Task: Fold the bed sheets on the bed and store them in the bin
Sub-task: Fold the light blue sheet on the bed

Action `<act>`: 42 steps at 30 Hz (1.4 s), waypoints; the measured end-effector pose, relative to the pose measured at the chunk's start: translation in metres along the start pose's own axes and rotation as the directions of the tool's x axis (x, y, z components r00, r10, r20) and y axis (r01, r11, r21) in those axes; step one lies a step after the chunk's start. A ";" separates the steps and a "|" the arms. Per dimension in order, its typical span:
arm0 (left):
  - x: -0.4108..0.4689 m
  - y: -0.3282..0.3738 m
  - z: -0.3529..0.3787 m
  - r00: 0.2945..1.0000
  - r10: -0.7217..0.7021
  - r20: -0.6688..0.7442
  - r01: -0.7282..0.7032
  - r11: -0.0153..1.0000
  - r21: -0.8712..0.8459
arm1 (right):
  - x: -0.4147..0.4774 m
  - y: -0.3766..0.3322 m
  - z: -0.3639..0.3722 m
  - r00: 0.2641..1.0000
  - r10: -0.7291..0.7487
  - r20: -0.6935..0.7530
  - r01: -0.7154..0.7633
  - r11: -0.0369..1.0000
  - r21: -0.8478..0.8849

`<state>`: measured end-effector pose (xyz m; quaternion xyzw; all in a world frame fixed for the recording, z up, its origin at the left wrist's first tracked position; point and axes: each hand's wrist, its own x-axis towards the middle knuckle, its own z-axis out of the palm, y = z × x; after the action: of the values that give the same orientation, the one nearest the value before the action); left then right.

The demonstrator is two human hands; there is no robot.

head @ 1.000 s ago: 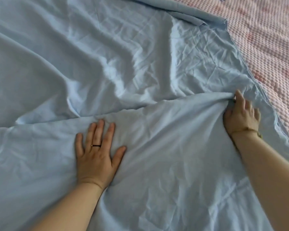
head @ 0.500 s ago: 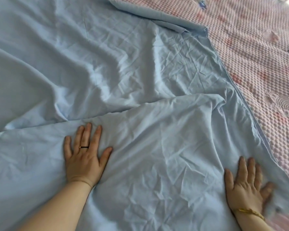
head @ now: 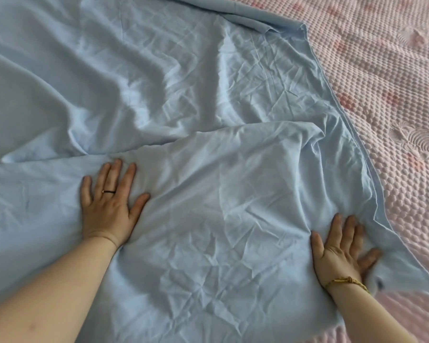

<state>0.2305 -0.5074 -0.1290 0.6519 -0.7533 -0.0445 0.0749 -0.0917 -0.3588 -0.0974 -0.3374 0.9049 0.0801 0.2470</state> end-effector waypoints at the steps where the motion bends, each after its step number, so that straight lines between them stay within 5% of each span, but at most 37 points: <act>1: 0.000 0.004 0.000 1.000 -0.011 -0.001 0.011 1.000 0.015 | 0.003 0.002 -0.001 1.000 -0.005 0.005 0.005 1.000 0.000; 7: -0.032 0.036 -0.020 0.979 -0.166 0.121 0.171 0.985 -0.030 | 0.012 0.008 0.002 0.996 -0.061 0.062 0.060 0.998 0.016; 12: -0.132 0.109 -0.034 0.893 -0.301 0.334 0.339 0.939 -0.059 | 0.008 0.023 -0.024 0.954 -0.208 0.216 0.198 0.978 0.066; 15: -0.176 0.146 -0.033 0.897 -0.208 0.390 0.251 0.966 -0.062 | 0.006 0.044 -0.048 0.901 -0.347 0.259 0.339 0.938 0.076; 17: -0.202 0.169 -0.040 0.911 -0.085 0.404 0.130 0.988 -0.084 | 0.007 0.070 -0.064 0.903 -0.401 0.156 0.390 0.915 0.101; 21: -0.235 0.193 -0.041 0.917 0.035 0.398 0.053 0.977 -0.206 | -0.007 0.128 -0.077 0.994 0.005 -0.106 0.046 0.882 0.469; 26: -0.233 0.210 -0.042 0.991 -0.012 0.133 0.025 0.995 -0.099 | 0.002 0.115 -0.096 0.984 0.004 0.179 -0.128 0.715 0.687; 28: -0.215 0.210 -0.040 0.991 -0.035 0.125 0.048 0.994 -0.098 | 0.012 0.105 -0.109 0.960 -0.127 0.251 -0.075 0.743 0.665; 32: -0.193 0.213 -0.060 0.974 0.028 0.224 -0.017 0.999 -0.051 | 0.019 0.122 -0.133 0.963 -0.244 0.110 0.125 0.773 0.622; 34: -0.190 0.223 -0.071 0.958 0.088 0.273 -0.045 0.986 -0.160 | 0.013 0.149 -0.149 0.970 -0.240 0.046 0.164 0.779 0.604; 39: -0.230 0.303 -0.111 0.842 0.321 0.433 -0.255 0.945 -0.204 | -0.005 0.241 -0.176 0.997 -0.066 0.045 0.030 0.833 0.552; 42: -0.254 0.344 -0.100 0.776 0.385 0.500 -0.203 0.902 -0.381 | -0.009 0.287 -0.176 0.995 0.069 0.069 -0.094 0.856 0.508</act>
<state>-0.0527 -0.2025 0.0126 0.4621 -0.8185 -0.3383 -0.0449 -0.3422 -0.1907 0.0534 -0.2192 0.9011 -0.1438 0.3455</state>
